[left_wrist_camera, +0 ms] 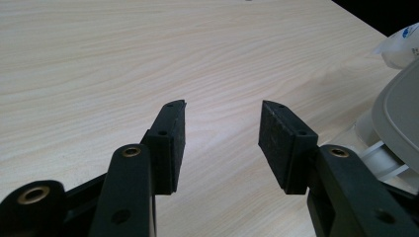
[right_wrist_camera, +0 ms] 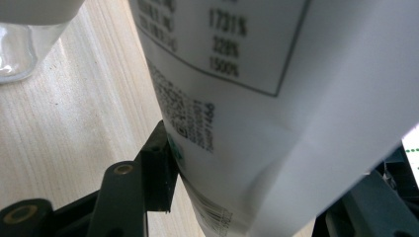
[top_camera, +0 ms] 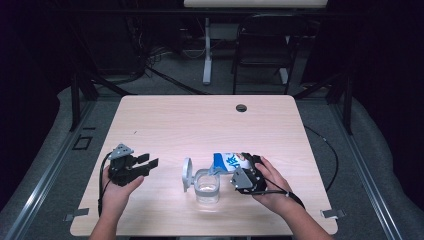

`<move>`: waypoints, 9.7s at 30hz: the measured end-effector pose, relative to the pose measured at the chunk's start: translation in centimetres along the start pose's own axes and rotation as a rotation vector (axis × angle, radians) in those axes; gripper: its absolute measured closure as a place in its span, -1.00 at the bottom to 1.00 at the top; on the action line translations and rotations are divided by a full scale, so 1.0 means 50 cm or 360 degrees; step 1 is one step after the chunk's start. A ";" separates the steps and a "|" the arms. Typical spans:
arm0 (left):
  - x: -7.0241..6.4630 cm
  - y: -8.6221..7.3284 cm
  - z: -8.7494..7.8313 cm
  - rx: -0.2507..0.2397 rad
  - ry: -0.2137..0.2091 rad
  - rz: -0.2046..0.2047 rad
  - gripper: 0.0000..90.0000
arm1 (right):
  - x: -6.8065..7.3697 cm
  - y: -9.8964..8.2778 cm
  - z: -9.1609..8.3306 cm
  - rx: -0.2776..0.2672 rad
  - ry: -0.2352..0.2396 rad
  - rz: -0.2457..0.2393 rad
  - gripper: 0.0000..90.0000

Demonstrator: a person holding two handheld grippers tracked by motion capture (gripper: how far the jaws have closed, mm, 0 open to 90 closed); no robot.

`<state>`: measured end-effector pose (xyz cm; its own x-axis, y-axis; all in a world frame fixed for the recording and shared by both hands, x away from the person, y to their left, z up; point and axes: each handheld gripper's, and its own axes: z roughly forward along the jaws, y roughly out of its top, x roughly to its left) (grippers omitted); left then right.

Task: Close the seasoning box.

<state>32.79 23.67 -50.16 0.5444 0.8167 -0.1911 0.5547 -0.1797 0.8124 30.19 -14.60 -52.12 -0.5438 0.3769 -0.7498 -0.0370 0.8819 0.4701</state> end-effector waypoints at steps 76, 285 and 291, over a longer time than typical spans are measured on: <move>0.006 -0.005 0.004 0.0010 0.0015 -0.0021 0.19 | 0.021 -0.008 0.017 0.0143 -0.0197 -0.0459 0.02; 0.019 -0.013 0.007 0.0029 0.0028 -0.0050 0.19 | -0.017 0.042 -0.002 0.0303 -0.0243 -0.1089 0.06; 0.019 -0.013 0.005 0.0038 0.0026 -0.0049 0.19 | -0.017 0.042 -0.003 0.0297 -0.0250 -0.1099 0.06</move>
<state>33.13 24.44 -51.00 0.5165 0.8310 -0.2065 0.5858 -0.1671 0.7930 30.45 -13.08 -50.44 -0.3207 -0.2587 -0.9112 -0.1770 0.9614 -0.2106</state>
